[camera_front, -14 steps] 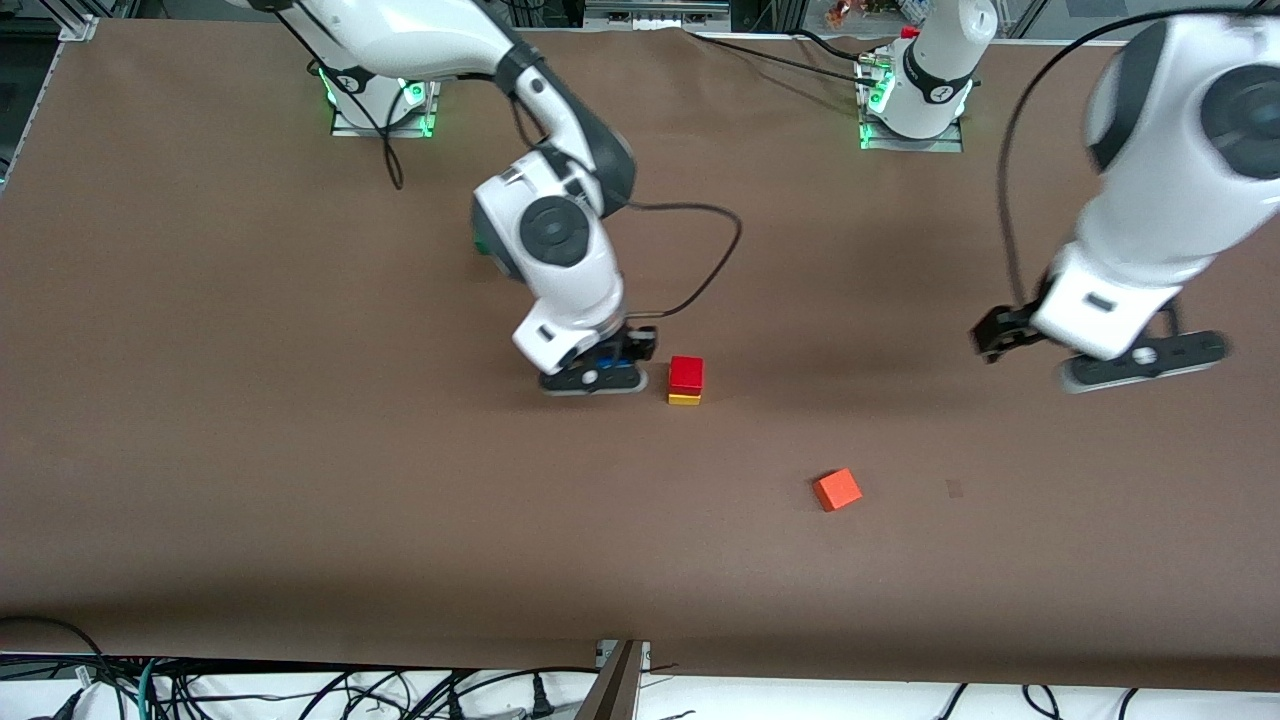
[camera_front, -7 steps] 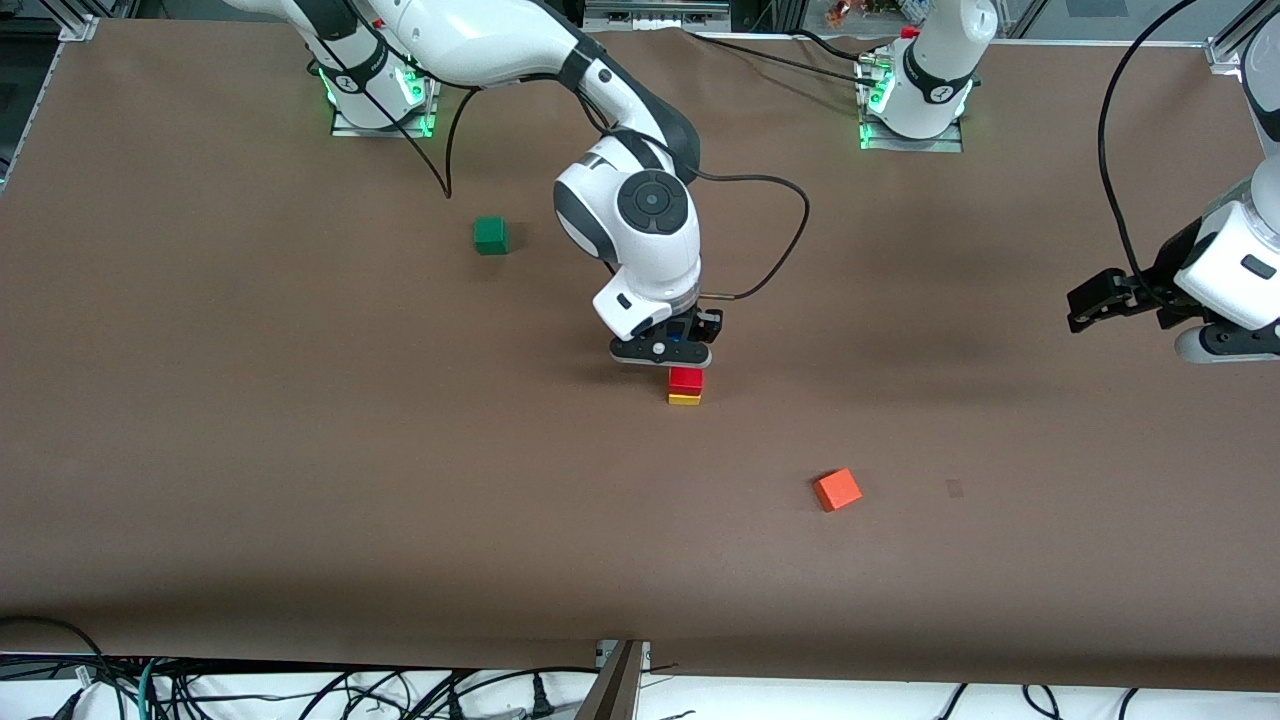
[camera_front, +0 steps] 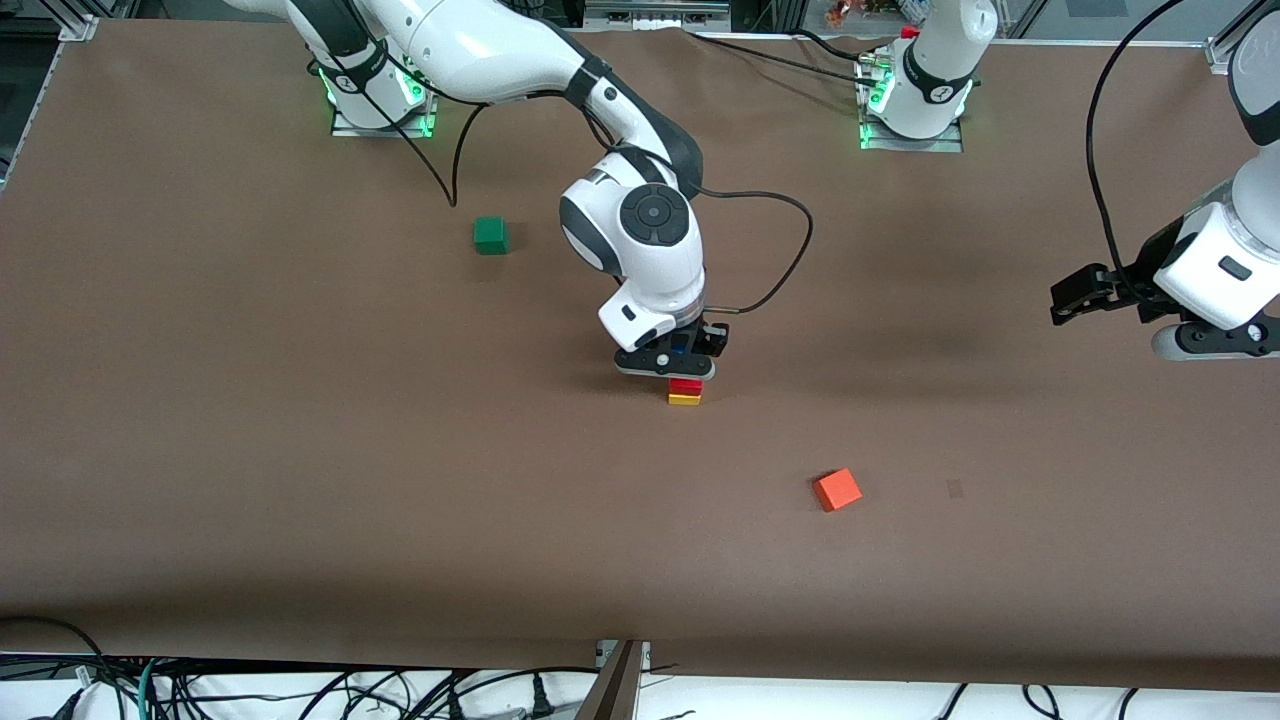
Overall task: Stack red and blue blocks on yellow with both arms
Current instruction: 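Lower the blue cube onto the red cube with the right gripper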
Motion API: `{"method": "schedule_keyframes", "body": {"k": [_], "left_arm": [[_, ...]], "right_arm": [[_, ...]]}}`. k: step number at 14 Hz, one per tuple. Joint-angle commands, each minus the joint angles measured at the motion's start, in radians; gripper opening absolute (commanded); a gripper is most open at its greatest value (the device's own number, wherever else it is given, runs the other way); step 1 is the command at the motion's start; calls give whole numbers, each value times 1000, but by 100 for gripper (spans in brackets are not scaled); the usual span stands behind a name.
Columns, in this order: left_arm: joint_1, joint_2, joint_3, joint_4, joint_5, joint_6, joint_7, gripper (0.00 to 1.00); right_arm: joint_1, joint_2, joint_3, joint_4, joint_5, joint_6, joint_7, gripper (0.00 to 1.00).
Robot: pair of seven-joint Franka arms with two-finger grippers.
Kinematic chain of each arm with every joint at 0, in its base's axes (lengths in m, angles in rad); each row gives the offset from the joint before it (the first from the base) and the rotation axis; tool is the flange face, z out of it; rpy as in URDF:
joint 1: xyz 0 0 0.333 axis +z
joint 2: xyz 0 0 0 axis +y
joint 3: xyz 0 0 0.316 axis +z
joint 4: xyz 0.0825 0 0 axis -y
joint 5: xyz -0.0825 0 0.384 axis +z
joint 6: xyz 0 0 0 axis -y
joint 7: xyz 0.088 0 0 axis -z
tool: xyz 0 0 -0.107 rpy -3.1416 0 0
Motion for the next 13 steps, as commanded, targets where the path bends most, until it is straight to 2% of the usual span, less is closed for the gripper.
{"method": "schedule_keyframes", "body": {"k": [1,3,6,8,9,10,11,12,13], "left_arm": [[5,-10,3,-9,-30,-6,24,100],[5,-7,3,-9,-32,-6,25,100],[5,-7,0,-9,-32,-6,25,100],[5,-7,-2,-9,-32,-6,25,100],[5,-5,-2,-9,-32,-6,25,100],[4,-7,-2,-9,-32,-6,25,100],[4,-7,-2,-9,-32,-6,25,100],[4,-5,-4,-9,-32,-6,24,100],[4,-5,-4,-9,-32,-6,24,100]], "right_arm": [[8,38,-5,46,-17,20,24,21],[8,42,-5,45,-18,30,24,22],[8,45,-8,45,-18,43,24,31],[8,48,-10,45,-20,46,24,49],[8,48,-13,45,-18,49,24,67],[8,48,-13,45,-18,50,22,76],[8,48,-13,45,-20,50,24,92],[8,48,-13,45,-18,50,24,99],[8,47,-13,45,-18,49,24,99]]}}
